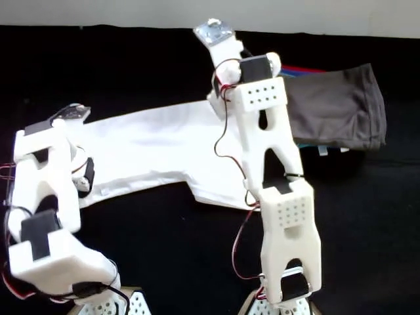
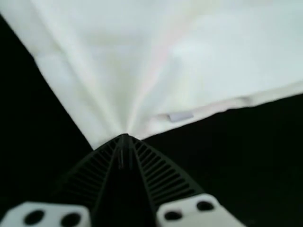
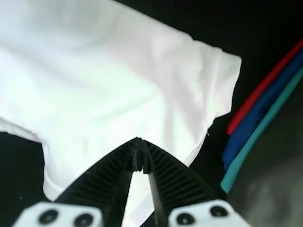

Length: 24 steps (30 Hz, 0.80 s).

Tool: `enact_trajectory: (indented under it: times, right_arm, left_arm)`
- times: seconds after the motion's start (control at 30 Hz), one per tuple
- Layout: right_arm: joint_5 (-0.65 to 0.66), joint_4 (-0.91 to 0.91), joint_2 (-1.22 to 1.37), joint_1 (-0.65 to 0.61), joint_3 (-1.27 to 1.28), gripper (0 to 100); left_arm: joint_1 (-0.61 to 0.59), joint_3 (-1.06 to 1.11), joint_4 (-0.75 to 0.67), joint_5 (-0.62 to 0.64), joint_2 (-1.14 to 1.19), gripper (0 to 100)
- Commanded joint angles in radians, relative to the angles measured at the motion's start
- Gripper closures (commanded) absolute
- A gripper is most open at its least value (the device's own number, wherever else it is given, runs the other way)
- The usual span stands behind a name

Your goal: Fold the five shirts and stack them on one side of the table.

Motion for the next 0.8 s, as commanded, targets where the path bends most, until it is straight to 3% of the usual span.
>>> enact_trajectory:
  times: [0.0, 0.2, 0.47, 0.77]
  right_arm:
    - [-0.012, 0.01, -0.151, -0.018, 0.208, 99.0]
    - [-0.012, -0.082, -0.211, -0.097, 0.476, 99.0]
    - [-0.011, -0.503, -0.206, -0.101, 0.765, 99.0]
    - [-0.009, -0.507, -0.213, 0.015, 0.915, 99.0]
  left_arm:
    - [0.05, 0.087, -0.023, -0.015, -0.125, 99]
    - [0.047, 0.136, -0.069, -0.011, -0.182, 99]
    - [0.016, 0.039, -0.144, -0.009, -0.2, 99]
    - [-0.019, -0.018, -0.198, -0.009, 0.077, 99]
